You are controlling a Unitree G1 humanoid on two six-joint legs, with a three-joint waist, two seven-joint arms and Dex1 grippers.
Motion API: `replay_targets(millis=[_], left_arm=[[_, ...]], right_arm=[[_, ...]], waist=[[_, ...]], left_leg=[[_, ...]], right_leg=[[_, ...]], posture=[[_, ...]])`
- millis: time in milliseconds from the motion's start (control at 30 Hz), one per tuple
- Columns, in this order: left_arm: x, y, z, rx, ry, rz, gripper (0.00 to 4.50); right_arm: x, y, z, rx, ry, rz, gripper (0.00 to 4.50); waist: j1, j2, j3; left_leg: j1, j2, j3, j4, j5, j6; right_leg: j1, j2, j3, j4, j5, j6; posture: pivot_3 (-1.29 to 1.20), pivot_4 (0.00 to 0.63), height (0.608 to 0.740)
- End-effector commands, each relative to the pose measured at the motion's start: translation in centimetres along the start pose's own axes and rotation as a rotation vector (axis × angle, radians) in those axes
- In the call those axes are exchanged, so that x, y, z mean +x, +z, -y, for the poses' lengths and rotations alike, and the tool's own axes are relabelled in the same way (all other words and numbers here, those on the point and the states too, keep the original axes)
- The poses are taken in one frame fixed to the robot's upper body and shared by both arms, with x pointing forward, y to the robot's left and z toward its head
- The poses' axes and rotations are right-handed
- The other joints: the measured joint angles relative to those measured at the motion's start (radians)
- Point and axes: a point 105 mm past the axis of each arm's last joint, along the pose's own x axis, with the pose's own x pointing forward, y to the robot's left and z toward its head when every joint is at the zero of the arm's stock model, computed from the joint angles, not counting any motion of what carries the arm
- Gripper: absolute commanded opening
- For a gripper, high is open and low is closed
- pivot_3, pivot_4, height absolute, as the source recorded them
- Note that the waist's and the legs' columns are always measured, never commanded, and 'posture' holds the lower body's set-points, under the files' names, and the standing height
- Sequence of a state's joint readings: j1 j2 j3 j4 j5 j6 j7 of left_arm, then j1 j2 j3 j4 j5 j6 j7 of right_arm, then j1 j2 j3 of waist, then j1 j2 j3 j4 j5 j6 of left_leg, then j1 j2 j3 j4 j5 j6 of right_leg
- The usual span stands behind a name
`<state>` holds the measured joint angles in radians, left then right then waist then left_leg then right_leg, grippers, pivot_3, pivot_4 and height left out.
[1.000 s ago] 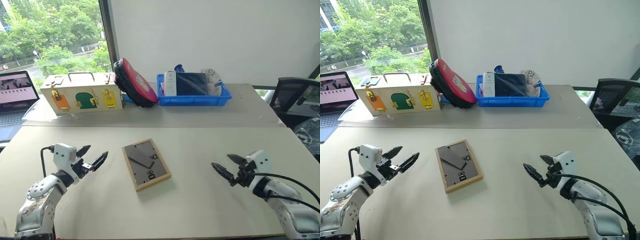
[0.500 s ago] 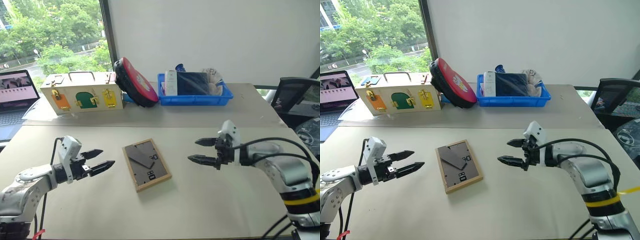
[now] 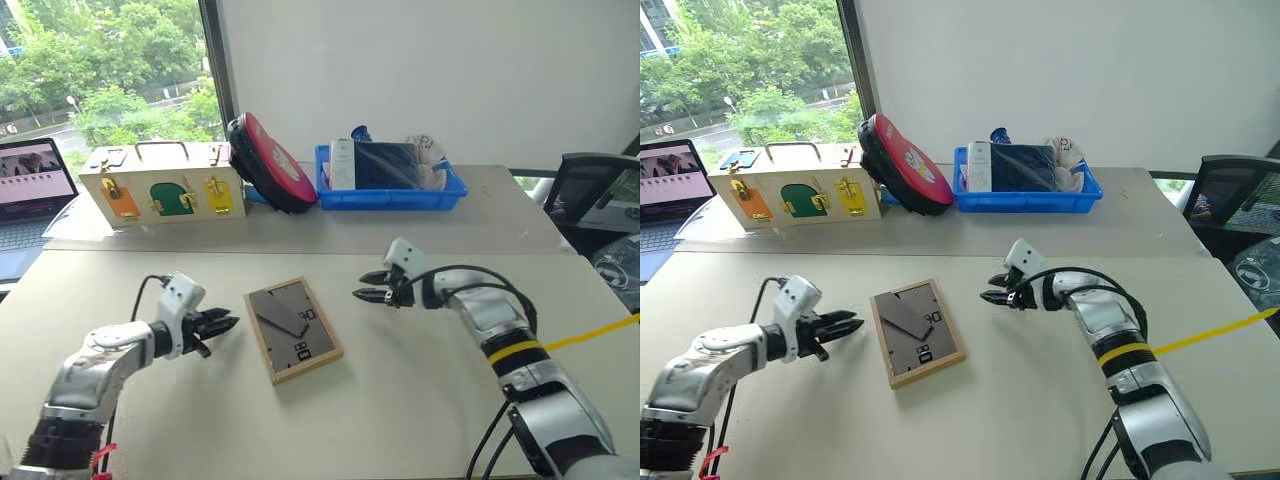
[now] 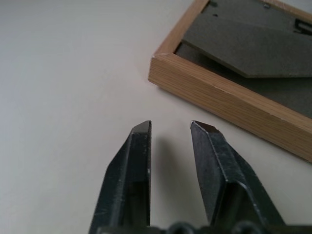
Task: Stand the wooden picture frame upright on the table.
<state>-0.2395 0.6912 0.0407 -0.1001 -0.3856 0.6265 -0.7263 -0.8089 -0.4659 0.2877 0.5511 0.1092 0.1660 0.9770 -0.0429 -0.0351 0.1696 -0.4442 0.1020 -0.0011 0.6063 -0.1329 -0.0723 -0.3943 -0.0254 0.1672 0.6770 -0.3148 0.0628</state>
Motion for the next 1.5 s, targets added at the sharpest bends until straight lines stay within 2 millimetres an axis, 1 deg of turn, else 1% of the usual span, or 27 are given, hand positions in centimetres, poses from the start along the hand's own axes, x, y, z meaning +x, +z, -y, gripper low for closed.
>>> replay_targets(millis=[33,67,200,233,333,500,567,633,700,767,800,900,967,1000,1033,1100,1200,1233,1267,1333,1367,1433,1500], left_arm=[[1.6,-0.7,2.1,0.058,-0.031,-0.048,0.00],[1.8,-0.8,2.4,0.059,-0.035,-0.048,0.00],[2.4,-1.2,4.6,0.065,-0.127,-0.060,0.00],[2.4,-1.3,5.0,0.071,-0.146,-0.065,0.00],[2.5,-1.6,5.9,0.081,-0.184,-0.081,0.00],[2.8,-2.9,7.9,0.123,-0.297,-0.154,0.00],[2.6,-3.5,8.7,0.147,-0.356,-0.192,0.00],[2.4,-4.0,9.0,0.159,-0.394,-0.228,0.00],[2.3,-4.2,8.9,0.160,-0.401,-0.244,0.00],[1.7,-4.9,8.3,0.185,-0.392,-0.294,0.00],[0.7,-5.6,7.2,0.169,-0.369,-0.341,0.00],[-1.8,-6.8,5.2,0.113,-0.345,-0.428,0.00],[-4.9,-8.4,2.6,0.097,-0.293,-0.526,0.00],[-6.0,-8.8,1.9,0.091,-0.286,-0.553,0.00],[-6.6,-8.9,1.6,0.078,-0.286,-0.563,0.00],[-7.1,-8.7,1.5,0.055,-0.292,-0.551,0.00],[-6.7,-8.0,1.4,0.021,-0.286,-0.491,0.00],[-6.5,-7.7,1.6,0.013,-0.290,-0.471,0.00],[-6.4,-7.1,1.8,-0.005,-0.306,-0.433,0.00],[-6.3,-5.1,2.0,-0.116,-0.314,-0.318,0.52],[-6.5,-4.0,2.1,-0.180,-0.333,-0.261,0.69],[-7.1,-2.3,2.0,-0.292,-0.360,-0.172,1.46],[-7.4,-1.3,1.9,-0.370,-0.371,-0.118,2.20]], right_arm=[[1.1,0.4,-1.1,-0.067,0.054,0.006,0.37],[1.2,0.3,-1.5,-0.065,0.070,0.001,0.06],[1.0,-0.6,-5.6,-0.061,0.233,0.010,0.06],[0.8,-0.6,-6.1,-0.058,0.248,0.015,0.06],[-0.1,-0.5,-7.4,-0.059,0.270,0.008,0.06],[-1.8,-0.2,-9.5,-0.013,0.292,-0.018,0.06],[-2.3,-0.2,-10.4,0.011,0.302,-0.036,0.06],[-2.7,-0.2,-11.0,0.023,0.301,-0.055,0.06],[-2.9,-0.3,-11.2,0.027,0.294,-0.072,0.06],[-3.1,-0.8,-10.7,0.042,0.254,-0.088,0.06],[-3.3,-1.2,-10.2,0.047,0.226,-0.104,0.06],[-4.0,-2.1,-9.1,0.050,0.177,-0.137,0.06],[-4.8,-2.8,-7.9,0.064,0.133,-0.154,0.06],[-5.1,-3.0,-7.4,0.067,0.118,-0.159,0.06],[-5.4,-3.1,-7.0,0.070,0.108,-0.162,0.06],[-5.6,-3.2,-6.7,0.073,0.108,-0.160,0.06],[-5.7,-2.8,-6.5,0.068,0.114,-0.140,0.06],[-5.7,-2.6,-6.6,0.071,0.125,-0.129,0.06],[-5.9,-1.9,-7.1,0.089,0.161,-0.090,0.06],[-6.7,0.1,-8.3,0.183,0.252,0.009,0.00],[-7.4,0.8,-8.6,0.256,0.288,0.050,0.00],[-8.4,1.3,-8.9,0.374,0.327,0.077,0.00],[-8.7,1.1,-9.0,0.399,0.328,0.069,0.00]], waist=[[0.004,0.000,0.000],[0.007,0.000,0.000],[0.022,0.001,-0.001],[0.025,0.001,-0.001],[0.028,0.004,-0.003],[0.034,0.005,-0.004],[0.035,0.007,-0.005],[0.034,0.008,-0.006],[0.031,0.009,-0.008],[0.030,0.009,-0.009],[0.029,0.009,-0.009],[0.016,0.009,-0.010],[-0.006,0.008,-0.011],[-0.015,0.008,-0.012],[-0.026,0.008,-0.012],[-0.037,0.010,-0.013],[-0.050,0.010,-0.013],[-0.052,0.011,-0.014],[-0.053,0.012,-0.014],[-0.052,0.012,-0.013],[-0.051,0.012,-0.013],[-0.048,0.008,-0.011],[-0.042,0.003,-0.008]], left_leg=[[0.000,0.000,0.000,0.000,0.000,0.000],[0.000,0.000,0.000,0.001,0.000,0.000],[0.002,0.000,0.000,0.002,0.000,0.000],[0.003,0.000,0.000,0.002,0.000,0.000],[0.004,0.000,0.000,0.002,-0.001,-0.001],[0.004,-0.001,0.000,0.002,-0.001,-0.001],[0.004,-0.001,0.000,0.002,-0.001,-0.001],[0.004,-0.001,0.000,0.002,-0.001,-0.001],[0.004,-0.001,0.000,0.002,-0.001,-0.001],[0.004,-0.001,0.000,0.002,-0.001,-0.001],[0.004,-0.001,0.000,0.002,-0.001,-0.001],[0.005,0.000,0.000,0.001,-0.001,0.000],[0.006,0.000,0.000,0.000,-0.001,0.000],[0.007,0.000,0.000,-0.001,-0.002,0.001],[0.009,0.001,0.000,-0.001,-0.003,0.001],[0.015,0.001,0.000,-0.005,-0.003,0.002],[0.020,0.001,0.000,-0.009,-0.003,0.002],[0.020,0.001,0.000,-0.009,-0.003,0.002],[0.020,0.001,0.000,-0.009,-0.003,0.002],[0.019,0.000,0.000,-0.009,-0.003,0.002],[0.017,0.000,0.000,-0.009,-0.003,0.002],[0.015,0.000,0.000,-0.009,-0.003,0.002],[0.013,0.000,0.000,-0.008,-0.003,0.002]], right_leg=[[0.001,0.000,0.000,0.000,0.000,0.000],[0.001,0.000,0.000,0.000,0.000,0.000],[0.004,0.000,0.000,0.001,0.000,0.000],[0.004,0.000,0.000,0.000,0.000,0.001],[0.004,0.000,0.000,0.000,-0.001,0.001],[0.005,0.000,0.000,0.000,-0.001,0.001],[0.005,0.000,0.000,-0.001,-0.001,0.001],[0.005,0.000,0.000,-0.001,-0.002,0.003],[0.005,0.000,0.000,-0.001,-0.002,0.004],[0.005,0.000,0.000,-0.002,-0.003,0.005],[0.005,0.000,0.000,-0.001,-0.003,0.005],[0.005,0.000,0.000,-0.002,-0.003,0.005],[0.005,0.000,0.000,-0.002,-0.004,0.003],[0.006,0.000,0.000,-0.002,-0.005,0.002],[0.006,0.000,0.000,-0.001,-0.006,0.000],[0.008,0.000,0.000,0.000,-0.009,-0.001],[0.009,0.001,0.000,0.004,-0.014,-0.002],[0.009,0.001,0.000,0.004,-0.014,-0.002],[0.009,0.001,0.001,0.004,-0.015,-0.002],[0.008,0.001,0.001,0.004,-0.015,-0.001],[0.008,0.001,0.001,0.004,-0.015,-0.001],[0.007,0.001,0.001,0.005,-0.015,0.000],[0.006,0.001,0.000,0.005,-0.015,-0.002]], posture=[[0.00,0.150,0.719],[0.00,0.150,0.719],[0.00,0.150,0.719],[0.00,0.150,0.719],[0.00,0.150,0.719],[0.00,0.150,0.719],[0.00,0.150,0.719],[0.00,0.150,0.719],[0.00,0.150,0.719],[0.00,0.150,0.719],[0.00,0.150,0.719],[0.00,0.150,0.719],[0.00,0.150,0.719],[0.00,0.150,0.719],[0.00,0.150,0.719],[0.00,0.150,0.719],[0.00,0.150,0.719],[0.00,0.150,0.719],[0.00,0.150,0.719],[0.00,0.150,0.719],[0.00,0.150,0.719],[0.00,0.150,0.719],[0.00,0.150,0.719]])
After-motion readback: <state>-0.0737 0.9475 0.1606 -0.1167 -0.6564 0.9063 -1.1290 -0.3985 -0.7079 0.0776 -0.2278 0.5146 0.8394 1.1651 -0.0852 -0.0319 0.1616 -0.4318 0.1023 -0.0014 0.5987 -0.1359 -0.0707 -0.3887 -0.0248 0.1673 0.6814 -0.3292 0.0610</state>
